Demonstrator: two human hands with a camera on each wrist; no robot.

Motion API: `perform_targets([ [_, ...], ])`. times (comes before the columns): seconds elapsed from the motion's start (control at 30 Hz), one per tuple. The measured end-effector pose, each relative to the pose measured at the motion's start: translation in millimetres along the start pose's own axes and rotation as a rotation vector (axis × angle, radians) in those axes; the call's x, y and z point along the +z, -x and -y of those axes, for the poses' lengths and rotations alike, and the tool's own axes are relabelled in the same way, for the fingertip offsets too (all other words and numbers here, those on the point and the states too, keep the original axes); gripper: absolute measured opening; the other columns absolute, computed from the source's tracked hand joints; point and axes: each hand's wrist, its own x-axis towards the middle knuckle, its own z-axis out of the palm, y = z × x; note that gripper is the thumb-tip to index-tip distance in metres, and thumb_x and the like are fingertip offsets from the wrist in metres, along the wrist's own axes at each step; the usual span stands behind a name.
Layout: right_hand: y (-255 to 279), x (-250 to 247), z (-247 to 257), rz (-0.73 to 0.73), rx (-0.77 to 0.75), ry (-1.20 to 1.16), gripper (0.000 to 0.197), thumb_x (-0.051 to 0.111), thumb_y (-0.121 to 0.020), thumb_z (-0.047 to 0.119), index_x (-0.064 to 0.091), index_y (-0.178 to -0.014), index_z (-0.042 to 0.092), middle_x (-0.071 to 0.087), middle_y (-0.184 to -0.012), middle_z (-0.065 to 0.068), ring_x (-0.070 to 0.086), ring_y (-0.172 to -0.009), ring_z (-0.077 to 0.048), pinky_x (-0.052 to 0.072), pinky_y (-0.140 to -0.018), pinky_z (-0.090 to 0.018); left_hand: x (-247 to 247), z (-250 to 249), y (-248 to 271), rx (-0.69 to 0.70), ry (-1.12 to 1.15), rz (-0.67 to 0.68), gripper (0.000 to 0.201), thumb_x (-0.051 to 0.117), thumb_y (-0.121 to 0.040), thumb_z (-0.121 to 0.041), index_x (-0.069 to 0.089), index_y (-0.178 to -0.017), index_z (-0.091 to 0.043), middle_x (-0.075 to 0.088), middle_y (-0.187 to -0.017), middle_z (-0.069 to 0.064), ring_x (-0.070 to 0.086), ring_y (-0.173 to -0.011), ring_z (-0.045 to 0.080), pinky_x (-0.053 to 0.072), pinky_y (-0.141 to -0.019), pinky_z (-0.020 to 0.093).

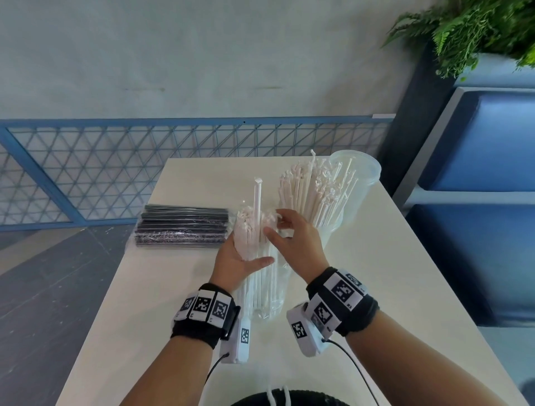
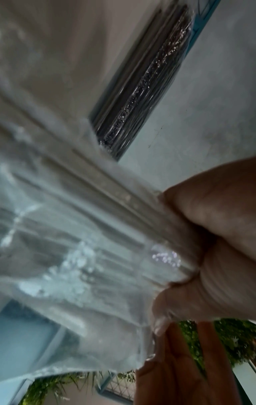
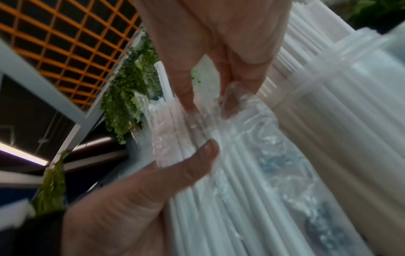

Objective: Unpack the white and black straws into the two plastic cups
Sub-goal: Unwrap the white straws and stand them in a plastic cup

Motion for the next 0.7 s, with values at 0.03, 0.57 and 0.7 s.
perform_targets([
  [0.03, 0, -1, 1, 0.043, -0.003, -0.006, 0.044, 0.069, -0.081, 0.024, 0.056, -0.122, 0.014, 0.064, -0.111, 0.000, 0.056, -0.094, -0.005, 0.049, -0.084, -0.019, 0, -1, 1, 0.005, -0.014, 0.026, 0.061, 0.087, -0.056, -0.014, 0.057, -0.108, -0.026, 0.067, -0.106, -0.007, 0.062, -0.104, 0.008, 0.048, -0.090, 0.027],
  [0.57, 0, 13, -11, 0.358, 0.224, -0.288, 0.039, 0.076, -0.074, 0.022, 0.062, -0.104, 0.002, 0.068, -0.099, -0.022, 0.067, -0.089, -0.030, 0.054, -0.083, -0.041, -9, 1, 0, -0.005, -0.123, 0.265, 0.049, 0.085, -0.061, -0.015, 0.064, -0.102, -0.031, 0.070, -0.102, -0.006, 0.065, -0.098, 0.002, 0.051, -0.087, 0.023],
  [0.7, 3, 22, -15, 0.350, 0.282, -0.392, 0.050, 0.079, -0.067, 0.028, 0.063, -0.108, 0.004, 0.071, -0.101, -0.015, 0.068, -0.094, -0.026, 0.054, -0.089, -0.044, -8, 3, 0, 0.009, -0.125, 0.284, 0.057, 0.086, -0.060, -0.018, 0.064, -0.113, -0.016, 0.070, -0.108, -0.001, 0.065, -0.103, 0.010, 0.050, -0.091, 0.027],
])
